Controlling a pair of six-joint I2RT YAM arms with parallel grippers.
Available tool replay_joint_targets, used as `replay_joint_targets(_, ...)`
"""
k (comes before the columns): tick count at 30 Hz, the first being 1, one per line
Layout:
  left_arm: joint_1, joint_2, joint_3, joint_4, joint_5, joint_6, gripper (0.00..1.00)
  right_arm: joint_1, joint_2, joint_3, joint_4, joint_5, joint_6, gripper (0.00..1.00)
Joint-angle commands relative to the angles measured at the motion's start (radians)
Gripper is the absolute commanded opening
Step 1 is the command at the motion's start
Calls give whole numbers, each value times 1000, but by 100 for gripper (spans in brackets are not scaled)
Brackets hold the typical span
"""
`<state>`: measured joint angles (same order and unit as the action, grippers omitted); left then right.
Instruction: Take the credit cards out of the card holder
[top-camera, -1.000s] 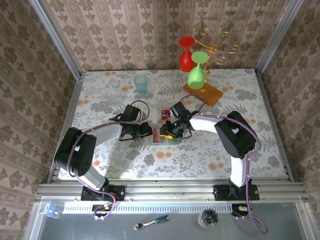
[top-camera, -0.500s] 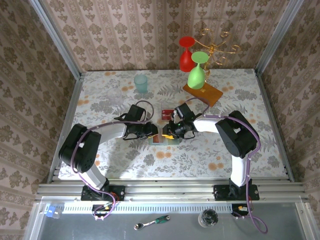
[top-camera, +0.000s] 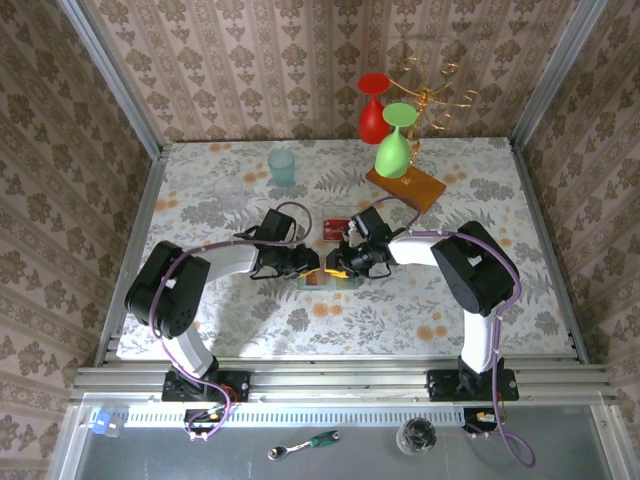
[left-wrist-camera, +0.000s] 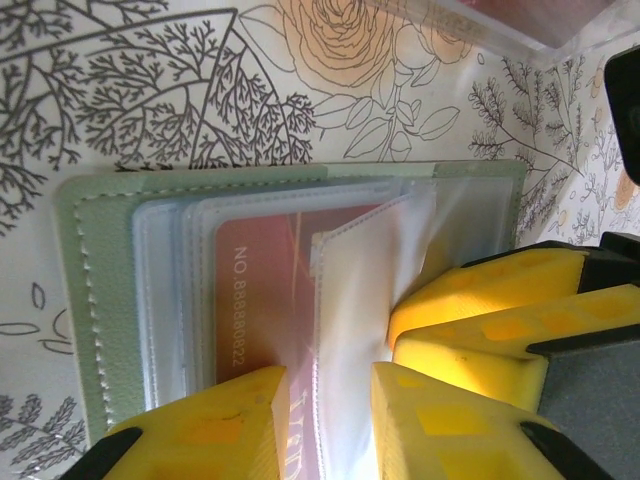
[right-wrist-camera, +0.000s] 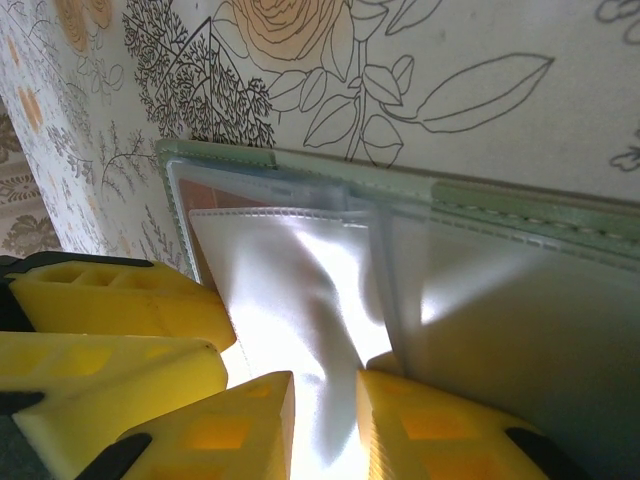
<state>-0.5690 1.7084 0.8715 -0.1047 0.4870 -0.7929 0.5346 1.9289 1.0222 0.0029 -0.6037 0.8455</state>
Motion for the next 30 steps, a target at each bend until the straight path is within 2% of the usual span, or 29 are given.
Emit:
replay_joint_targets(1, -9, 18, 23, 2, 16, -10, 29, -8, 0, -31, -19, 27, 16, 26)
replay_joint_targets(30, -10, 34, 51, 41, 53, -31, 19, -8, -36, -45, 5, 21, 40, 25)
